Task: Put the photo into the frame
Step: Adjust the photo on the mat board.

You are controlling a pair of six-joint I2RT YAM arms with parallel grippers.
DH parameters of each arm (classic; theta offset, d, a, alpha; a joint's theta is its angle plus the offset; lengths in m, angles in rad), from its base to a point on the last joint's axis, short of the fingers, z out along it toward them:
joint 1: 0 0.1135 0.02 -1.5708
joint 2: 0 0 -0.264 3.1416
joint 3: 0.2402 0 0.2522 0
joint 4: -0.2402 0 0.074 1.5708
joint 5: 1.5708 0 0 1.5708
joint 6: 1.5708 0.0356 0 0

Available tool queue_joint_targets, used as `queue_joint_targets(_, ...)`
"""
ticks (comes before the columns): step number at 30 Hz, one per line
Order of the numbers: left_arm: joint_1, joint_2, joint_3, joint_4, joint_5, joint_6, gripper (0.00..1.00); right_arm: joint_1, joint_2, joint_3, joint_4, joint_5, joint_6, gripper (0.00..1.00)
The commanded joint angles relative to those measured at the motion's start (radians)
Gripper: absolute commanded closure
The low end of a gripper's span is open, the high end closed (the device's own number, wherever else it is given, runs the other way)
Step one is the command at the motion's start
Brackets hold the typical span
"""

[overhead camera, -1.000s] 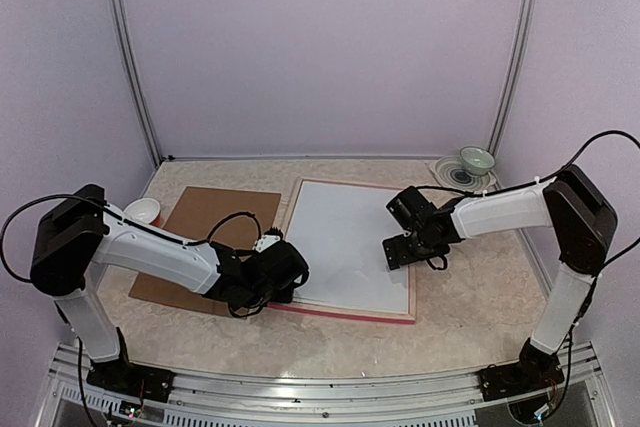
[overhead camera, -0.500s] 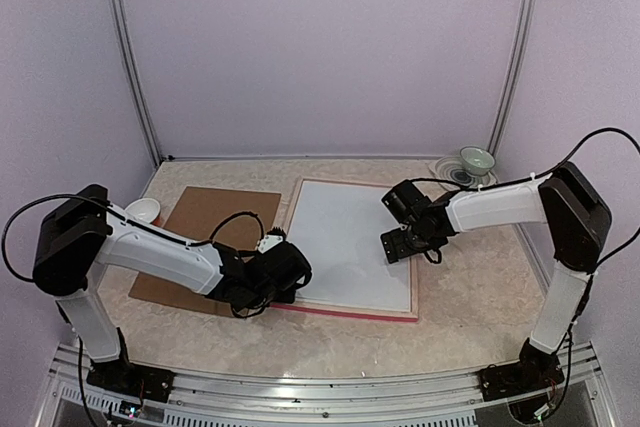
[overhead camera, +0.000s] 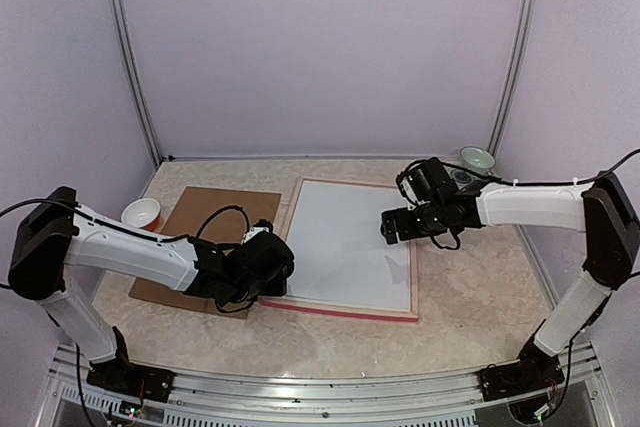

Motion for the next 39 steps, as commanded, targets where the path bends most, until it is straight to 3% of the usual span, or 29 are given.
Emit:
queue_joint_targets(1,0.013,0.033,0.007,-0.033,0.046,0.02,0.48,-0.023,-0.06,-0.065,0.056,-0.131,0.048,0.01)
queue_joint_targets(19,-0.011,0.223,0.147,-0.212,-0.048,-0.009,0.52,-0.024,-0.097,-0.082,0.05,-0.119,0.033,0.01)
queue_joint_targets(26,-0.01,0.116,0.089,-0.1,-0.019,0.011,0.51,-0.041,-0.085,-0.099,0.06,-0.132,0.041,0.01)
queue_joint_targets(39,0.025,-0.015,-0.048,0.117,0.108,0.014,0.51,-0.2,-0.203,-0.288,0.211,-0.34,0.139,0.01)
